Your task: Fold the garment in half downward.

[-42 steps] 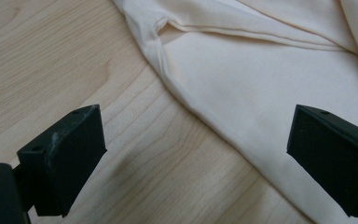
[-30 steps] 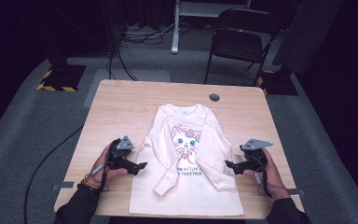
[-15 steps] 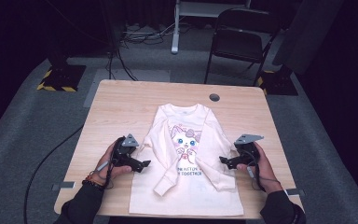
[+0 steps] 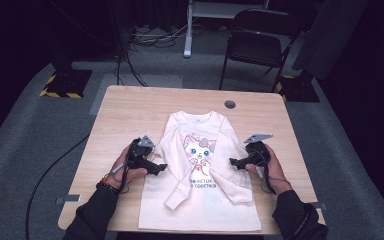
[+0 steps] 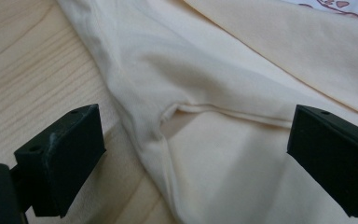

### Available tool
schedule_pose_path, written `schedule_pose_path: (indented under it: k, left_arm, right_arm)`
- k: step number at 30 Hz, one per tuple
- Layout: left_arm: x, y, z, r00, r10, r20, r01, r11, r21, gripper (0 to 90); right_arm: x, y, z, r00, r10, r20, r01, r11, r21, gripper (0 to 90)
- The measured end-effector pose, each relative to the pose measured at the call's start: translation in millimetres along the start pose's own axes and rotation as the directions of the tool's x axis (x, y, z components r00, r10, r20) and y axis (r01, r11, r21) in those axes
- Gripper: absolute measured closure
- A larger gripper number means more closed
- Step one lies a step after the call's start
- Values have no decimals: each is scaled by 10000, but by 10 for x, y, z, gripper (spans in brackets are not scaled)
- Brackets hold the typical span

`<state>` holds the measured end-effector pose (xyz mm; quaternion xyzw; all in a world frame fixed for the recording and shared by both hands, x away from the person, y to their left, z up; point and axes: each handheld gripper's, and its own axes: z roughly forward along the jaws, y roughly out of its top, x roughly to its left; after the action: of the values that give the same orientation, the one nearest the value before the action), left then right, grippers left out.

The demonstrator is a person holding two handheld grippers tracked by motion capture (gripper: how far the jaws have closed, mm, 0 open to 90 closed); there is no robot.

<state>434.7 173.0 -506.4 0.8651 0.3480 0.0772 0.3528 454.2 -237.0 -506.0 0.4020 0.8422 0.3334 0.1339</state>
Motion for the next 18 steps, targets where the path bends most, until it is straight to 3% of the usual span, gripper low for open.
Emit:
schedule_pose_path:
  k: [5,12,18]
  left_arm:
    - [43,80,63,9999,-117,-23,117,9999,-45,34]
    - [65,183,135,9998,-179,6,179,9998,79,30]
    - [51,301,220,9997,-53,-249,61,9994,330,37]
  right_arm:
    - [-38,73,75,9998,-7,-195,3,9998,-196,70]
    - [-57,154,143,9999,-124,-61,123,9999,-94,71]
    - [-35,228,197,9995,-307,-20,307,9995,65,86]
